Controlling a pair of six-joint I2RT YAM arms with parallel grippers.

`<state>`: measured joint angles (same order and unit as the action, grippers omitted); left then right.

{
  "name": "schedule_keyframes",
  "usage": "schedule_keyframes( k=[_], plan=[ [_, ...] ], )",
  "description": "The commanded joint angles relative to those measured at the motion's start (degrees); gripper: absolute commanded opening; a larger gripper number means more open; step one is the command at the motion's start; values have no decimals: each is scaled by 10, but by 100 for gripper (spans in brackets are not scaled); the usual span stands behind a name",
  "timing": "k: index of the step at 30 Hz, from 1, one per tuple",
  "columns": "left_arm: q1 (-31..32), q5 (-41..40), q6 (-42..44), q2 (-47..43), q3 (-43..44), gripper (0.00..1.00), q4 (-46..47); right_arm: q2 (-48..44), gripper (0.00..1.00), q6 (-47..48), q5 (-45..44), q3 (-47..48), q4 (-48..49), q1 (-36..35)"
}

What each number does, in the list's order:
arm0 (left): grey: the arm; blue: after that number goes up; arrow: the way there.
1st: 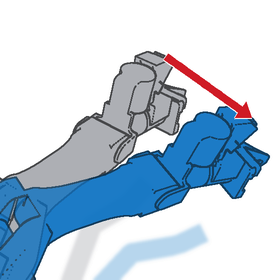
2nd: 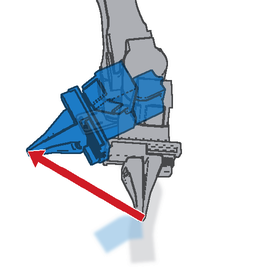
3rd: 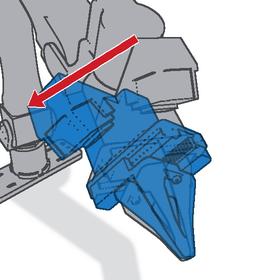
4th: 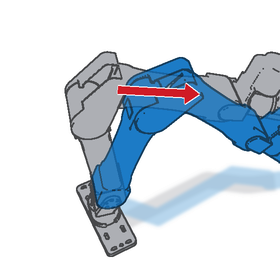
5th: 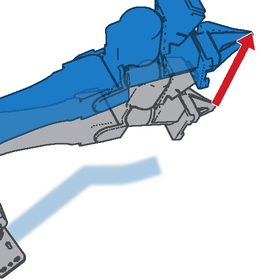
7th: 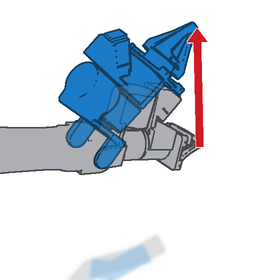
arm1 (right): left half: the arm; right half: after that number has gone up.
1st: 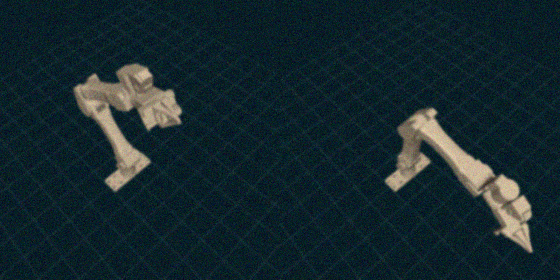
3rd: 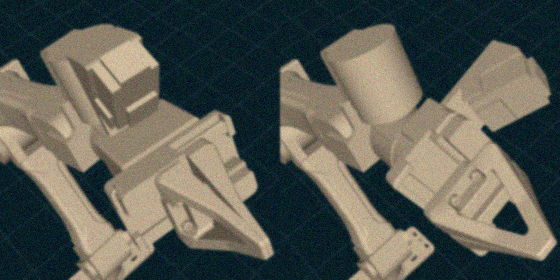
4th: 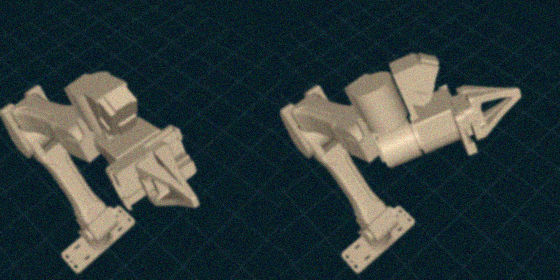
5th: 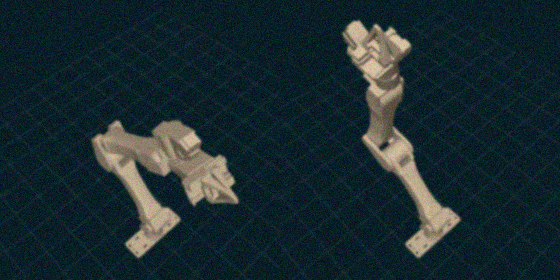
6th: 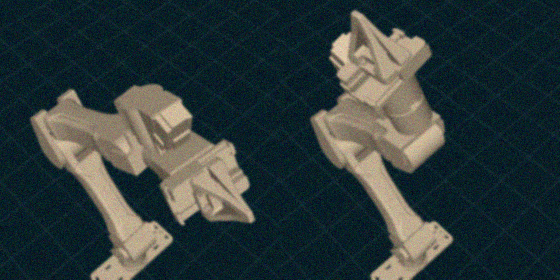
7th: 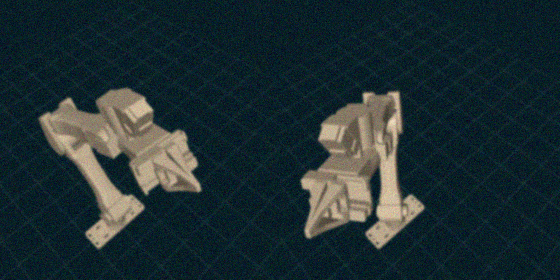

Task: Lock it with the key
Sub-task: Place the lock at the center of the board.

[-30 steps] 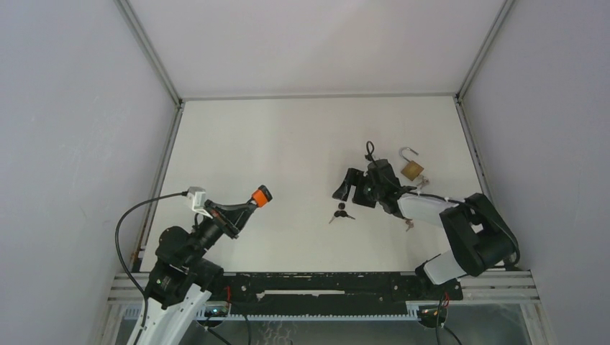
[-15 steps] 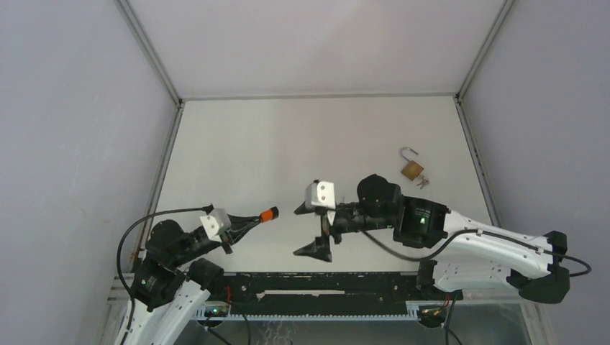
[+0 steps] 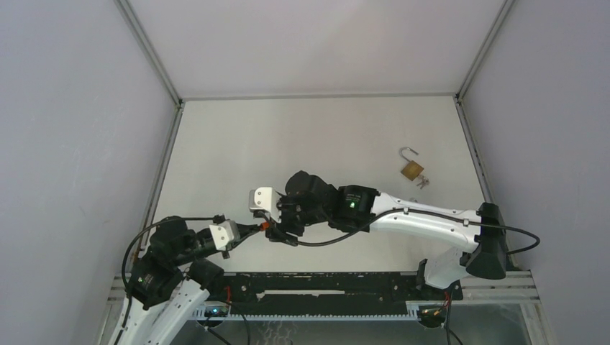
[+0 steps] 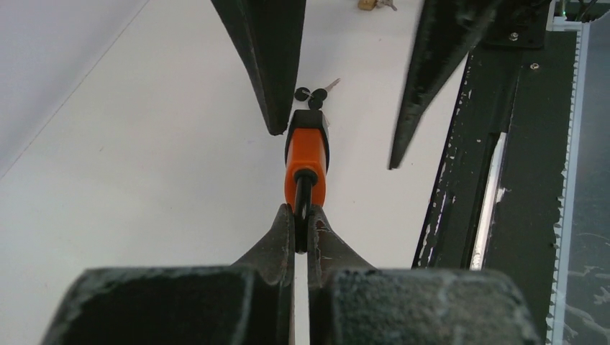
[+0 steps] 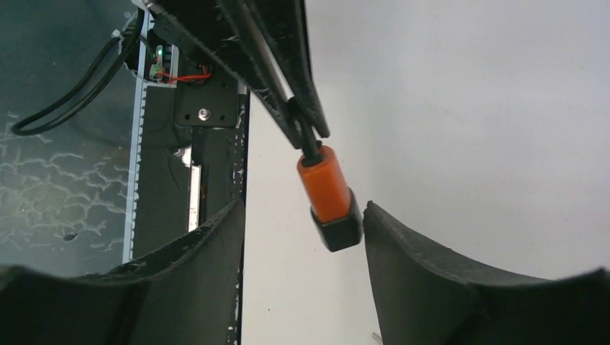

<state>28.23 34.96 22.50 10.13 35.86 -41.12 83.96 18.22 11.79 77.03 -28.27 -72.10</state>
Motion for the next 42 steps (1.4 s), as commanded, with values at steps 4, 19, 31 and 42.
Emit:
schedule_keyframes(
  k=[4, 19, 31, 42],
  plan=[
    [5, 24, 20, 6, 32, 0, 30, 18, 66, -8, 46, 33, 34, 36],
    [6, 10, -70, 5, 25, 0, 73, 50, 0, -29, 81, 31, 59, 45],
    [-55, -318, -555, -59, -79, 100, 196, -25, 0, -539, 37, -255, 323, 239],
    [-198, -300, -852, -100, -216, 100, 191, 77, 0, -713, 48, -348, 465, 308]
  ],
)
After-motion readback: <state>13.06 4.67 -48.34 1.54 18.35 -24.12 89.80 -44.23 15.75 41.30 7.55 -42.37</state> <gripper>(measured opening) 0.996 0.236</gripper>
